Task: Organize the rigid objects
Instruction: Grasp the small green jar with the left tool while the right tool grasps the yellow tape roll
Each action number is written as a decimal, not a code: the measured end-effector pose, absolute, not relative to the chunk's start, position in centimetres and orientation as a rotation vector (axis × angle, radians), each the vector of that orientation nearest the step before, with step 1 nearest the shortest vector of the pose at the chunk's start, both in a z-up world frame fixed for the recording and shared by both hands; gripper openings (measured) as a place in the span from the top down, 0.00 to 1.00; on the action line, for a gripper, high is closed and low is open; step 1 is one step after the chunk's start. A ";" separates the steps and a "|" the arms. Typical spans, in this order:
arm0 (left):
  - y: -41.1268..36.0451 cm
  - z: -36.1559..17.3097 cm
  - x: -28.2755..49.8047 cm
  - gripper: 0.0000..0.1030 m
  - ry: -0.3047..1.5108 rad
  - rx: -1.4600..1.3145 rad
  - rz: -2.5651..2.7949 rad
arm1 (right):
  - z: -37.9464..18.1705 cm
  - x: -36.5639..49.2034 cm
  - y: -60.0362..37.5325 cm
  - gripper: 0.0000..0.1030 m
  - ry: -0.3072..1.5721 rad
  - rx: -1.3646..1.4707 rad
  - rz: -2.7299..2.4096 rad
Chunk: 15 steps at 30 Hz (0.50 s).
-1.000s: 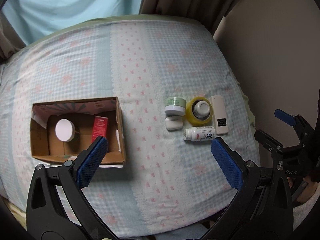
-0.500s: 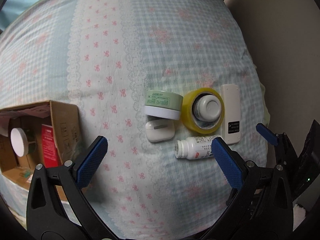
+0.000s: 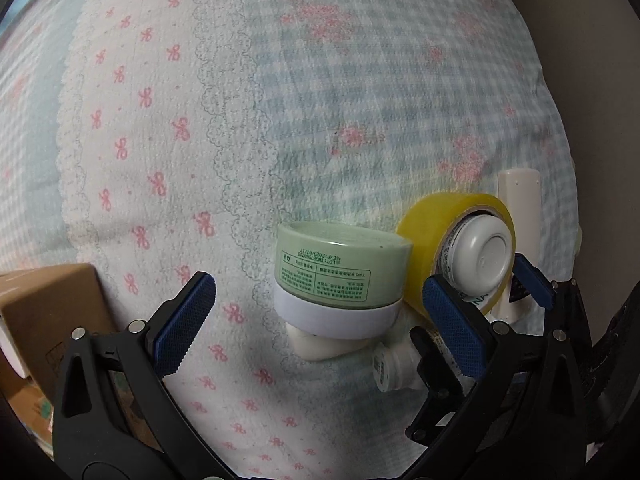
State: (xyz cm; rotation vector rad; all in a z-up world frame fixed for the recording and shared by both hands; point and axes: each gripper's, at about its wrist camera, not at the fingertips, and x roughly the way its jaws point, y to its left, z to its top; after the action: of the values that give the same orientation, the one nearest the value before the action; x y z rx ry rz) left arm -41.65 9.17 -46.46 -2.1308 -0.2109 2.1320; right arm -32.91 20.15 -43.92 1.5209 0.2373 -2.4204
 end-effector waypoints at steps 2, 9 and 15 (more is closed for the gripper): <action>9.3 -47.1 -42.0 0.00 -0.187 -2.164 2.119 | -44.3 -33.0 19.9 0.00 0.270 1.513 -2.428; 10.1 -49.2 -43.1 0.08 -0.201 -2.190 2.038 | -45.7 -33.7 18.9 0.00 0.361 1.480 -2.430; 10.6 -49.8 -43.4 0.31 -0.212 -2.177 1.997 | -45.7 -34.0 18.5 0.06 0.408 1.418 -2.441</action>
State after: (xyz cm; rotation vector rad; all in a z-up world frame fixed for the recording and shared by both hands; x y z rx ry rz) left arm -43.39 10.57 -49.84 -2.1771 -0.2116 1.9971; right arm -34.02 18.52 -45.74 1.4184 0.4080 -2.4409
